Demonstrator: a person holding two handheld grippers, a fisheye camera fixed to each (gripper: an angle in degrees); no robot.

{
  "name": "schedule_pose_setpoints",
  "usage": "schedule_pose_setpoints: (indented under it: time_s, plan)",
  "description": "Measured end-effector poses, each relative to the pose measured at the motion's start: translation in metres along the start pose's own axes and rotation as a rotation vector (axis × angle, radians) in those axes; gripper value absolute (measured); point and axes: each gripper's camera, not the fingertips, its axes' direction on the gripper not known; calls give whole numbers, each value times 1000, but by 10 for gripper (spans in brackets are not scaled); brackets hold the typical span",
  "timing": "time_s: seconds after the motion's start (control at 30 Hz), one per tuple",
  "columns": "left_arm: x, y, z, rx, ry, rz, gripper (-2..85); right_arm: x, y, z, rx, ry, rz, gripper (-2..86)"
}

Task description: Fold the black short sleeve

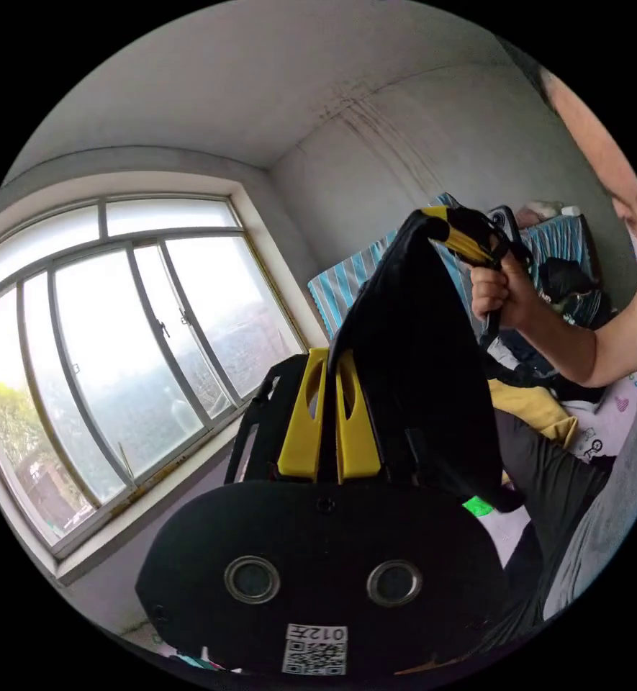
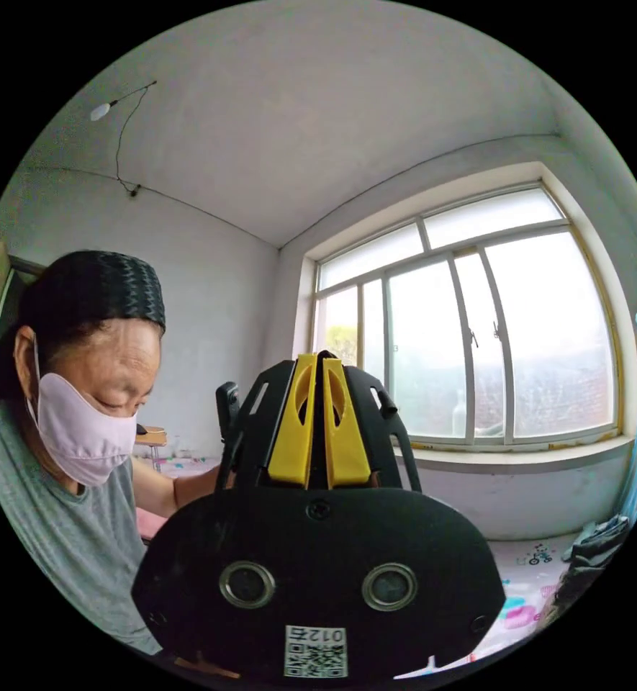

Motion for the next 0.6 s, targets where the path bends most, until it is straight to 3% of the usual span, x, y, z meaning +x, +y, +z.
schedule_pose_setpoints:
  time_s: [0.3,0.6]
  plan:
    - [-39,0,-47,-123,96,-51,-2,50,66,23,-55,-52,98,-6]
    - [-97,-15,-20,-236,368,-114,4,145,123,74,-143,-31,148,-5]
